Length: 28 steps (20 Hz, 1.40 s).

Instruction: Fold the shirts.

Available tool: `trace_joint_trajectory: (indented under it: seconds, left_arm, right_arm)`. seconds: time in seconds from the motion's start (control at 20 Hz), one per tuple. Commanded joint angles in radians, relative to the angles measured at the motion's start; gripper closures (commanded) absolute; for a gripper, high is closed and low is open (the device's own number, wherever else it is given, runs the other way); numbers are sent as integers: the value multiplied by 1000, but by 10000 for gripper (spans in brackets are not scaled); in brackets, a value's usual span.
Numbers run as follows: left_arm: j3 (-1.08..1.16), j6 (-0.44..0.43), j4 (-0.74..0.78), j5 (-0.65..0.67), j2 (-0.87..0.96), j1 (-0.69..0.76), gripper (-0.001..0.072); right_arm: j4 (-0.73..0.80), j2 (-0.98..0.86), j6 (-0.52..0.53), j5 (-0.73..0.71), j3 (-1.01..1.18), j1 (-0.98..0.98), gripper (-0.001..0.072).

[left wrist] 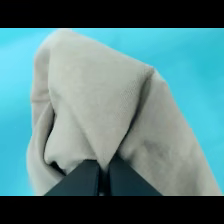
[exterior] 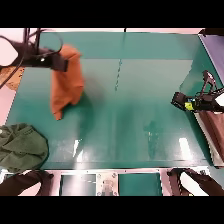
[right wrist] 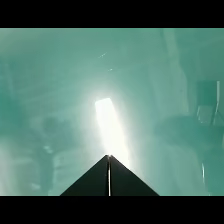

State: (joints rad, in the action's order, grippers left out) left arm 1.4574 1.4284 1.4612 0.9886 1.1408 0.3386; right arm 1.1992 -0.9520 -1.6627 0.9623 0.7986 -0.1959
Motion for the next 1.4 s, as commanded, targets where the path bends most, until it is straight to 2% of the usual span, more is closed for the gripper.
trace_joint_trajectory:
  seconds: [0.0,0.1,0.15,0.2,0.25,0.3,0.4,0.55,0.6,0.7,0.85,0.9,1.0,1.1,1.2,1.35]
  left_arm:
    - [51,-26,-192,-30,47,130,686]
    - [35,-42,-277,-19,128,182,684]
    - [28,-43,-307,-8,172,202,630]
    - [23,-42,-322,2,215,219,268]
    - [23,-40,-325,28,259,228,13]
    - [23,-40,-325,61,288,226,6]
    - [26,-40,-301,127,300,186,6]
    - [48,-13,-271,253,289,50,6]
    - [43,0,-266,298,290,-4,6]
    - [-25,14,-263,319,290,-96,5]
    - [-223,34,-274,257,290,-156,5]
    - [-292,34,-286,208,291,-156,5]
    - [-432,16,-416,52,291,-155,5]
    - [-525,-60,-578,-102,291,-147,5]
    - [-559,-119,-684,-214,302,-124,6]
    - [-558,-130,-757,-346,363,-63,6]
  right_arm:
    - [-22,0,1,56,31,1,697]
    - [-22,0,4,92,44,1,698]
    - [-33,0,17,107,45,0,697]
    - [-40,0,34,119,45,1,697]
    - [-44,0,53,138,45,1,696]
    - [-43,0,53,156,45,0,672]
    - [-43,0,53,169,44,0,517]
    - [-48,0,52,169,40,1,310]
    - [-57,-1,52,168,34,1,273]
    - [-127,-24,85,154,8,3,273]
    - [-265,-110,194,116,-55,49,280]
    - [-284,-149,212,81,-74,82,280]
    - [-300,-246,233,24,-87,174,280]
    - [-326,-344,236,-39,-84,263,280]
    - [-343,-416,253,-74,-66,310,280]
    - [-369,-487,256,-76,-32,323,281]
